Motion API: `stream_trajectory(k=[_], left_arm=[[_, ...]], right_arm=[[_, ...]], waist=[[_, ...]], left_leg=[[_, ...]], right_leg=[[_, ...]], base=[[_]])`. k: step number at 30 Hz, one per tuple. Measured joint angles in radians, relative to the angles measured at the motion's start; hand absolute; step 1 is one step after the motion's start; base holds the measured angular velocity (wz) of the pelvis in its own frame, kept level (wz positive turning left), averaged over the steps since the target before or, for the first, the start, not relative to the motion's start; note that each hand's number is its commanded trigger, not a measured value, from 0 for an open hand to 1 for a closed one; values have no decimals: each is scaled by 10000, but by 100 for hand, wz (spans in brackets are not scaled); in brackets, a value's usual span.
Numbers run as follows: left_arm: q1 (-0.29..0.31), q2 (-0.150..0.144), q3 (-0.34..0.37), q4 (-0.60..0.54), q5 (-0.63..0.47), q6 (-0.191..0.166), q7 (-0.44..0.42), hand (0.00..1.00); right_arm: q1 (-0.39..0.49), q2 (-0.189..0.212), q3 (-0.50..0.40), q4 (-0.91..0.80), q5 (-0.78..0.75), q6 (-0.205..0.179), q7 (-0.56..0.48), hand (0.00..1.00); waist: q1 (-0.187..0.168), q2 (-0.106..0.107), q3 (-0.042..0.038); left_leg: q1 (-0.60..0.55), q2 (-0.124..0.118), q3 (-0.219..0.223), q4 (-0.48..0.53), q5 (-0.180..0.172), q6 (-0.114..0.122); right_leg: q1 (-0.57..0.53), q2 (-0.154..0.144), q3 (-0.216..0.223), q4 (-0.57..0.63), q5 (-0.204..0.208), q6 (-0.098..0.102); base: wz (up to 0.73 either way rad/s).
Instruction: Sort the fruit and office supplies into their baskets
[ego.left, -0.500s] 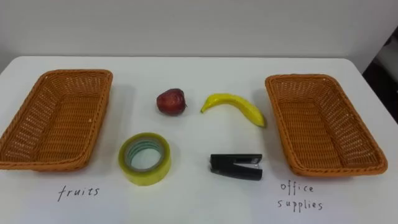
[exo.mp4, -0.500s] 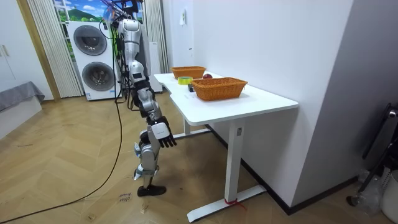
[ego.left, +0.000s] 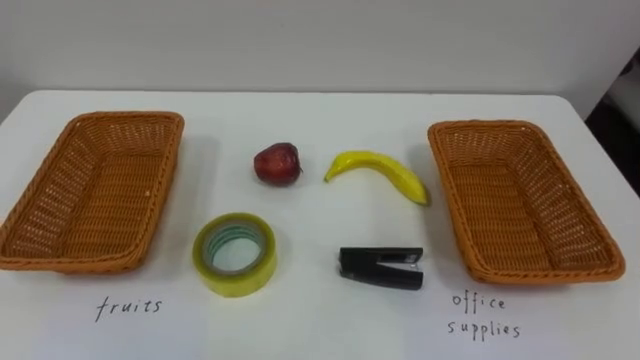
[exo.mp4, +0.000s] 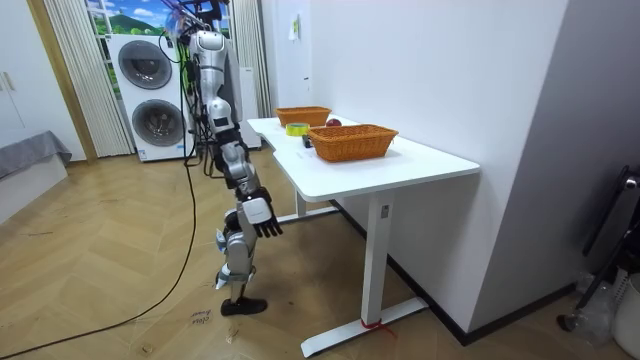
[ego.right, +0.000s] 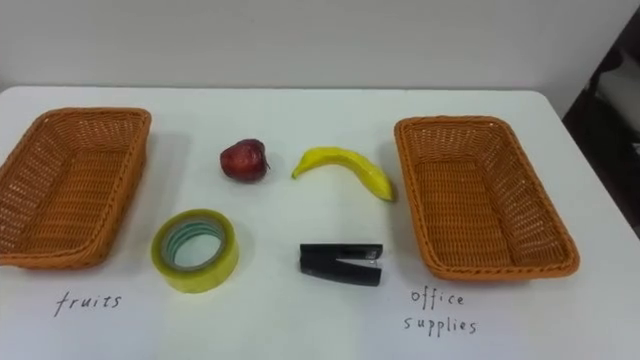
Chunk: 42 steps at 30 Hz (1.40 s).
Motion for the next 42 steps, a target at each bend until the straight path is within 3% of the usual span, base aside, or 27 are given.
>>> stream_trajectory(k=[9, 14, 18, 21, 25, 29, 31, 34, 42], left_arm=[[-2, -16, -6, -139, -21, 286, 99, 0], [-10, -63, 405, -126, -106, 318, 293, 0], [418, -32, 839, -332, -107, 384, 367, 0], [507, -26, 1393, -518, -113, 424, 592, 0], [409, 32, 1576, -527, -107, 352, 726, 0], [438, 32, 1590, -526, -97, 220, 693, 0], [477, 32, 1588, -525, -98, 185, 683, 0], [567, 32, 1592, -664, -104, 127, 676, 0], [739, 50, 1657, -1160, -110, -105, 680, 0]], right_arm=[[197, -6, -180, 80, 1370, 292, -846, 0], [439, -3, -1297, 370, 2470, 424, -1285, 0], [1087, -31, -2644, 105, 3743, 631, -2062, 0], [1102, -37, -3580, 64, 4302, 635, -2787, 0], [1310, -54, -4398, -1014, 4884, 631, -3738, 0], [1464, -52, -4719, -2360, 4853, 533, -4526, 0], [1477, -50, -4719, -3006, 4853, 239, -5008, 0], [1462, -56, -4767, -3675, 4858, 93, -5597, 0], [1353, -315, -5344, -6641, 4364, -434, -7671, 0]], waist=[[-61, 86, -6], [-345, 43, -3], [-627, -23, -17], [-819, -127, -18], [-924, -243, -42], [-929, -333, -73], [-931, -391, -65], [-912, -459, -73], [-1045, -437, -54]], left_leg=[[23, -3, -17, -17, -3, 2], [79, -4, 2, -68, -1, 3], [243, -6, 35, -166, -1, 3], [231, -5, 58, -168, -1, 3], [223, -7, 244, -167, -4, 8], [211, -9, 285, -165, -18, 31], [189, -12, 281, -166, -22, 35], [183, -10, 318, -183, -22, 34], [168, -23, 474, -225, -22, 36]], right_leg=[[-32, -4, -6, 8, 0, 0], [-2, 0, 59, 24, -19, -1], [51, 22, 202, 66, -76, 3], [-2, 23, 228, 106, -77, 2], [-150, -1, 306, 235, -94, 6], [-245, 4, 418, 259, -94, 5], [-266, 0, 416, 255, -94, 8], [-288, 0, 451, 284, -97, 9], [-477, -4, 595, 533, -163, 30]], base=[[0], [-2], [-6], [-4], [-11], [-10], [0], [0], [-6]])
